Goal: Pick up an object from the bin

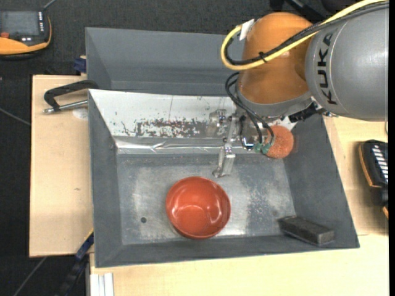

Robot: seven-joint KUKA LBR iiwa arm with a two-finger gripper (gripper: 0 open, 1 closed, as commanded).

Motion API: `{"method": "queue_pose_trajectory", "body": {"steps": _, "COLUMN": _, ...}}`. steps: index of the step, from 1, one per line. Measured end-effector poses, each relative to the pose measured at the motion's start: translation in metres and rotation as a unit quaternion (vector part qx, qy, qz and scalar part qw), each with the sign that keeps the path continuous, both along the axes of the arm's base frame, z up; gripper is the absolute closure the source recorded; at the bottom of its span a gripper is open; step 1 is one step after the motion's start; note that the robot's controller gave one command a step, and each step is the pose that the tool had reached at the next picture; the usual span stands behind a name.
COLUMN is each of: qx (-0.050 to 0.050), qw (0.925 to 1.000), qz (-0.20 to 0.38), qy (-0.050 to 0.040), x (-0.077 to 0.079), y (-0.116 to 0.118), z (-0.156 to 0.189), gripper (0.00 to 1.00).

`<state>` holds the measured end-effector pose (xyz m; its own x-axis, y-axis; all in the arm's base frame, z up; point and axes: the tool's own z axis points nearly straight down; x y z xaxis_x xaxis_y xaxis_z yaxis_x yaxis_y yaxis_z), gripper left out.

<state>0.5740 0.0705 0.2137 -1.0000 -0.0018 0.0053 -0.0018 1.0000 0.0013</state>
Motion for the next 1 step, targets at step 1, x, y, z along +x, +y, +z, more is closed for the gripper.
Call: {"method": "queue_pose_trajectory", "body": {"steps": 1, "qx": 0.001, "qw": 0.9986, "qz": 0.052, "qy": 0.0029, "x": -0.0405, "y": 0.0199, "z": -0.1388, "gripper": 0.00}}
